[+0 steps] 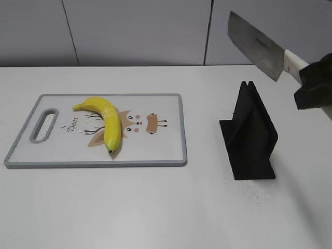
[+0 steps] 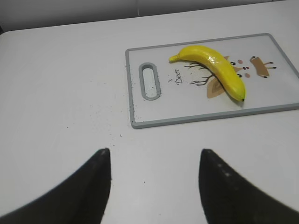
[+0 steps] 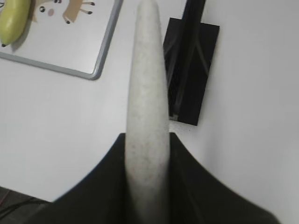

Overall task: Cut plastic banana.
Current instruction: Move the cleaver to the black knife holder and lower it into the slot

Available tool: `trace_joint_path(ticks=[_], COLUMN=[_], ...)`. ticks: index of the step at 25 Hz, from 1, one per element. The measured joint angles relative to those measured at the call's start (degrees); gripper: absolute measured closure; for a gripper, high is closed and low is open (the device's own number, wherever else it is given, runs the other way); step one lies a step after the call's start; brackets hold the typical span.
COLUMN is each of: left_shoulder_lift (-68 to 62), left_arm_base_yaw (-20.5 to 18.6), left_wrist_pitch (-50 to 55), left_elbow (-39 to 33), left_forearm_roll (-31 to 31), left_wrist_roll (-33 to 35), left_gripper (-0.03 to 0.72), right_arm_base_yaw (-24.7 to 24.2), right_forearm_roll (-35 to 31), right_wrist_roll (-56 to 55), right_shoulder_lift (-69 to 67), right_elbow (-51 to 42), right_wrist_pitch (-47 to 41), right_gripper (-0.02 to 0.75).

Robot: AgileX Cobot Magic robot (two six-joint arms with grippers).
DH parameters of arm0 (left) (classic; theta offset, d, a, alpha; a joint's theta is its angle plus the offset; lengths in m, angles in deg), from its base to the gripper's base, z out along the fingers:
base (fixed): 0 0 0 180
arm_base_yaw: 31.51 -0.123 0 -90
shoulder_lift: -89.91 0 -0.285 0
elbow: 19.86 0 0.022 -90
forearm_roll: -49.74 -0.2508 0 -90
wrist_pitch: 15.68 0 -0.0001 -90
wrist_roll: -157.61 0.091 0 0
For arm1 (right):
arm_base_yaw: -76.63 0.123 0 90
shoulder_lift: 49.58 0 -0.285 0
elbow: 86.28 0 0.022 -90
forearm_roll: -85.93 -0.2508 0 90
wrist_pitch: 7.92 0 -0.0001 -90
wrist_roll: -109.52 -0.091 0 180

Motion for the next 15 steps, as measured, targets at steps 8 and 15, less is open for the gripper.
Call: trace_joint_path(ticks=[8, 15], left_shoulder_lift=[10.73, 12.7], left_arm_base_yaw=[0.0, -0.45], left_wrist_pitch=[2.02, 0.83], left_elbow=[-5.52, -8.63], left_forearm_roll=[-1.64, -3.56], left_wrist_roll=[-6.08, -7.66], left_gripper=[0.112, 0.142], right_arm_base_yaw=[0.0, 0.0], right_forearm_roll=[5.6, 5.75], right_wrist_roll=[-9.43, -11.27], right_shoulder_lift=[3.67, 3.73], right_elbow=[-10.05, -14.21], right_wrist_pitch=[7.45, 11.59], right_gripper=[0.576, 0.576])
